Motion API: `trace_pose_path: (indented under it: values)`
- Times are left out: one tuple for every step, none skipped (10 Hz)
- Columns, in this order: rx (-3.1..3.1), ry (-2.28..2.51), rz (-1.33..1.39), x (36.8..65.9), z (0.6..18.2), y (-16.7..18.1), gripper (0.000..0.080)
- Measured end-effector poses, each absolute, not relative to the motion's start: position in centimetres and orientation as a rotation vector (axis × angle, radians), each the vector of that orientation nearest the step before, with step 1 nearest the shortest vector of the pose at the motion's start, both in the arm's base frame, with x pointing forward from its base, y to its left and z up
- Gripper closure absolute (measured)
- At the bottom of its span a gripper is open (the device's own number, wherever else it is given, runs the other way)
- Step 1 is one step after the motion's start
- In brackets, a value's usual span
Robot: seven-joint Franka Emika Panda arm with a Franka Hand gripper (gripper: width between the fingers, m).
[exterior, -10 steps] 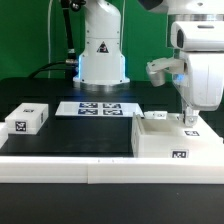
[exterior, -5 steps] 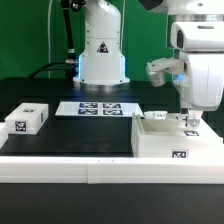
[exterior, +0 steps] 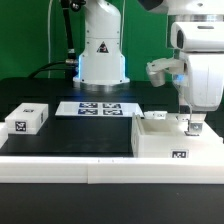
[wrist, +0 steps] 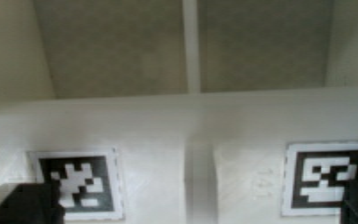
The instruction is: Assemble cabinet
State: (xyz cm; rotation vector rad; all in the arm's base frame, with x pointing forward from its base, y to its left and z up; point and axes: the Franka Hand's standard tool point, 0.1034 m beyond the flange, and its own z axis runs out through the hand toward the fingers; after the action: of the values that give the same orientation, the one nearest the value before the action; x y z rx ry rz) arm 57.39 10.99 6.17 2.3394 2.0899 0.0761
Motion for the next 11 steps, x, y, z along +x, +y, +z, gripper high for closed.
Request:
trace_pose_path:
  values:
    - [2.338,2.083,0.075,56.9,7.0,10.9,0.0001]
    - [2.345,2.07,0.069,55.8,7.6,10.8,0.0002]
    - [2.357,2.056,0.055,54.3,8.0,10.7,0.0002]
    - [2.375,2.035,0.044,52.5,8.3,10.7,0.0002]
    - [2.383,2.03,0.029,51.4,8.2,10.6,0.0002]
    - [2.386,2.029,0.028,51.6,8.1,10.5,0.0002]
    - [2.387,2.029,0.028,51.6,8.1,10.5,0.0002]
    - [2.387,2.029,0.027,51.5,8.1,10.5,0.0002]
    - [2.387,2.029,0.026,51.5,8.0,10.5,0.0002]
    - [2.388,2.03,0.022,51.3,7.9,10.5,0.0002]
    - [2.382,2.024,0.059,50.3,7.9,10.6,0.0002]
